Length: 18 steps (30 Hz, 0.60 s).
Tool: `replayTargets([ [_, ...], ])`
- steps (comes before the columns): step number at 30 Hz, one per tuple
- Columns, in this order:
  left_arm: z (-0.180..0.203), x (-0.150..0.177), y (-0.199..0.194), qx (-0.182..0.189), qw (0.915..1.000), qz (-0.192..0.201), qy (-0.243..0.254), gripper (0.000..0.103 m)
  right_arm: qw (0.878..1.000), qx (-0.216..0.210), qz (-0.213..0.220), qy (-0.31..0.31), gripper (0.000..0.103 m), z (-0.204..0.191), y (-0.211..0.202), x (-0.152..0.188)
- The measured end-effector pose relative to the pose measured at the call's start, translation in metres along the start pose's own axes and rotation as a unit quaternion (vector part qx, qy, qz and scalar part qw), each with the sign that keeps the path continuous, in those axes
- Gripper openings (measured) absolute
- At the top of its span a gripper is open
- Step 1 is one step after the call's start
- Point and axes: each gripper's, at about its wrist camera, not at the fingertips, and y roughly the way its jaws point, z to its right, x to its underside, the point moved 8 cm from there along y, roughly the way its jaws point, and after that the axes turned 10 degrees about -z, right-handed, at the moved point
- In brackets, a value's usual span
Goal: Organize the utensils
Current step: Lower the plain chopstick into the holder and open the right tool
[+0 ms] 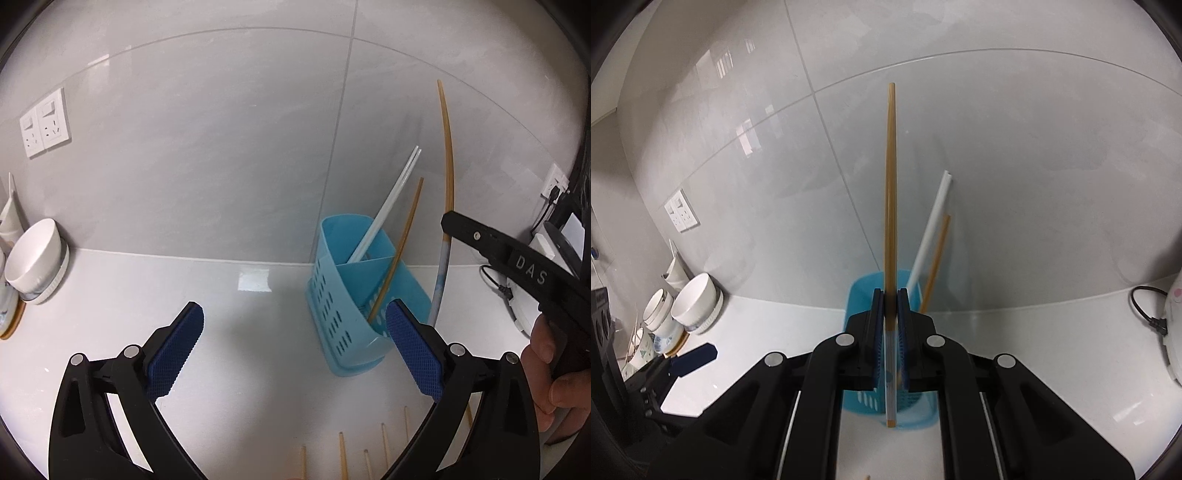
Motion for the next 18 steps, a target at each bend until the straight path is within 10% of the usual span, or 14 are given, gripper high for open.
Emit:
replayTargets([
  [18, -0.021, 0.012, 0.016, -0.007, 0.9997, -0.023, -0.009, 0.097, 0.999, 0.032, -0.001, -0.015, 0.007, -0.004, 0.047, 0.030],
])
